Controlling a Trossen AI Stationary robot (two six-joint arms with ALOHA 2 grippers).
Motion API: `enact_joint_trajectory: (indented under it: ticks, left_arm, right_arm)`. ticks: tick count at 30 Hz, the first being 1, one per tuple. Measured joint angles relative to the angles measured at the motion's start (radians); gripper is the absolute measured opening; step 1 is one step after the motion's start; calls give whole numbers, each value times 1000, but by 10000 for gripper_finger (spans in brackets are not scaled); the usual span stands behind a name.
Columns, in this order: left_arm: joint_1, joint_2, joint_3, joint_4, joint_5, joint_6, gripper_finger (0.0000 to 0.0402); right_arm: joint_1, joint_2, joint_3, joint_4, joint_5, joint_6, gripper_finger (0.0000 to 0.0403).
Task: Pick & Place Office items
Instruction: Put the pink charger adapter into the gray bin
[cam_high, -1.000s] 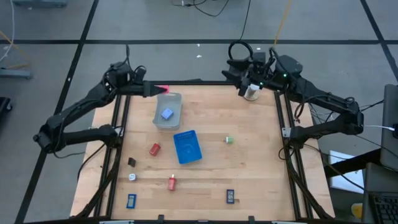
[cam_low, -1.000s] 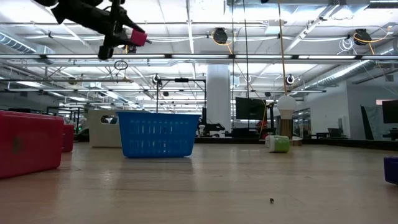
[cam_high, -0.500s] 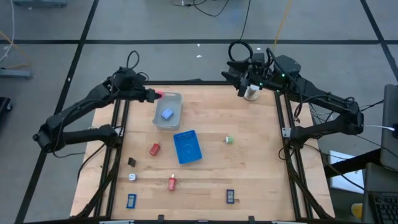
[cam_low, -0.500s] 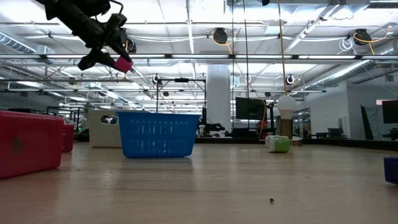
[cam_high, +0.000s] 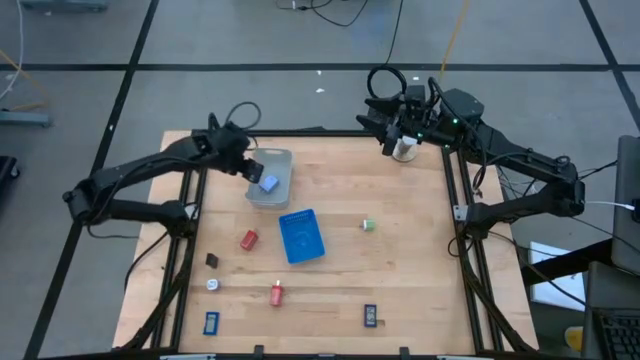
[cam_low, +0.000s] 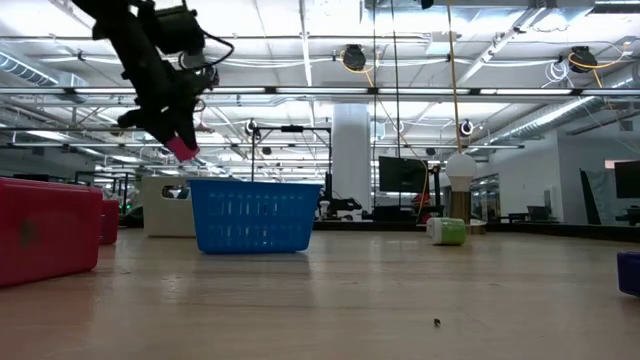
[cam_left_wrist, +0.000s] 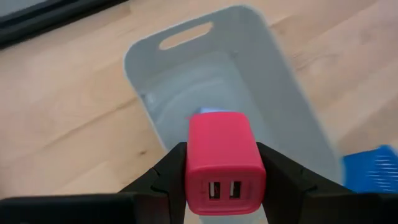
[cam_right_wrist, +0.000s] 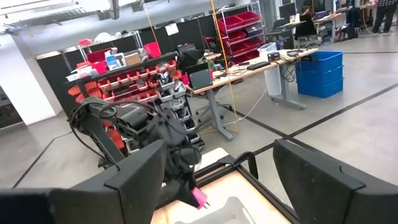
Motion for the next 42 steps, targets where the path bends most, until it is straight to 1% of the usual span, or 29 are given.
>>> enact_joint_trajectory:
  ticks: [5,9,17,23,31,40,41,42]
  left_arm:
    - [-25,85,0,1,-93,50,149]
    - [-30,155,0,7,-151,52,149]
    - [-29,235,0,122,-137,38,149]
    - [-29,272,0,148,-187,26,149]
    - [-29,321,0,225,-213,17,149]
    - [-29,328,0,229,-214,14,149]
    - [-29,328,0,230,-214,16,150]
    - [-29,328,0,229,-213,19,159]
  right_arm:
    - [1,0,0,0,-1,5,290]
    - [1,0,0,0,-2,5,290]
    - [1,0,0,-1,-3,5,290]
    - [2,0,0,-10,-3,5,290]
    - [2,0,0,-12,-3,3,290]
    - [2,0,0,-12,-4,5,290]
    - [2,0,0,-12,-4,5,290]
    - [2,0,0,-12,-5,5,290]
